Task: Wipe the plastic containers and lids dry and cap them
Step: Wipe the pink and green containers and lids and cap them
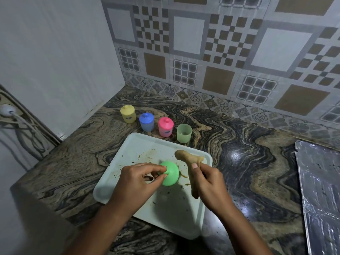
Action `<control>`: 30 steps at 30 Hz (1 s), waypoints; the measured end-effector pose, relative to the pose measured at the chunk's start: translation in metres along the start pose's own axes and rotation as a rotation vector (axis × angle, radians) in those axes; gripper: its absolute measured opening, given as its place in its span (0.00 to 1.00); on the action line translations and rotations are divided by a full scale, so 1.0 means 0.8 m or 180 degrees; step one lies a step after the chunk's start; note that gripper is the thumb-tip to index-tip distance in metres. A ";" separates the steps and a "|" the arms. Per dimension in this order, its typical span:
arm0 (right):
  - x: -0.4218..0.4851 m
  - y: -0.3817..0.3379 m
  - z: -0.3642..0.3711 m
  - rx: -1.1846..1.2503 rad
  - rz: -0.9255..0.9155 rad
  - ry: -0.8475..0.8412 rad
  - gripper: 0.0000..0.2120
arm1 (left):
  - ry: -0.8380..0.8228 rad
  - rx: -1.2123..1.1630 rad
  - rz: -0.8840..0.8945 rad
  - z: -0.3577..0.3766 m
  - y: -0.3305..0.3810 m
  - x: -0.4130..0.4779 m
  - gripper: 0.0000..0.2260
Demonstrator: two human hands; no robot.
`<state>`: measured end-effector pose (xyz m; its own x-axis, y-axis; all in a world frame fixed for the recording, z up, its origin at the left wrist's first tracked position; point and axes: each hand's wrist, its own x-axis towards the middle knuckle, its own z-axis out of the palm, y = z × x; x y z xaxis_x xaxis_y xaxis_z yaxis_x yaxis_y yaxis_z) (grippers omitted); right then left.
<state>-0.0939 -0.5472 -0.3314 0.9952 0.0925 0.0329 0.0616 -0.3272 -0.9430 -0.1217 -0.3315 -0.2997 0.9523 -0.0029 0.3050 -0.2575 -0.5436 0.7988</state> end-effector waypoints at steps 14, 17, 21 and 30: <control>0.019 0.017 -0.021 0.0420 0.0227 0.0477 0.29 | 0.0033 0.0479 -0.0525 0.084 -0.032 0.141 0.12; 0.032 0.021 -0.026 0.0432 0.0219 0.0537 0.33 | 0.0013 0.0749 -0.0463 0.104 -0.040 0.176 0.12; 0.047 0.035 -0.032 0.0483 0.0242 0.0609 0.32 | -0.0120 0.1230 -0.0517 0.127 -0.052 0.212 0.12; 0.050 0.054 -0.040 0.0508 0.0299 0.0559 0.27 | -0.0432 0.1613 -0.0529 0.150 -0.070 0.234 0.12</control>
<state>-0.0492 -0.5878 -0.3599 0.9948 -0.1005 -0.0135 -0.0308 -0.1728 -0.9845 0.0906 -0.4024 -0.3493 0.9946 0.0275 0.0996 -0.0227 -0.8821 0.4706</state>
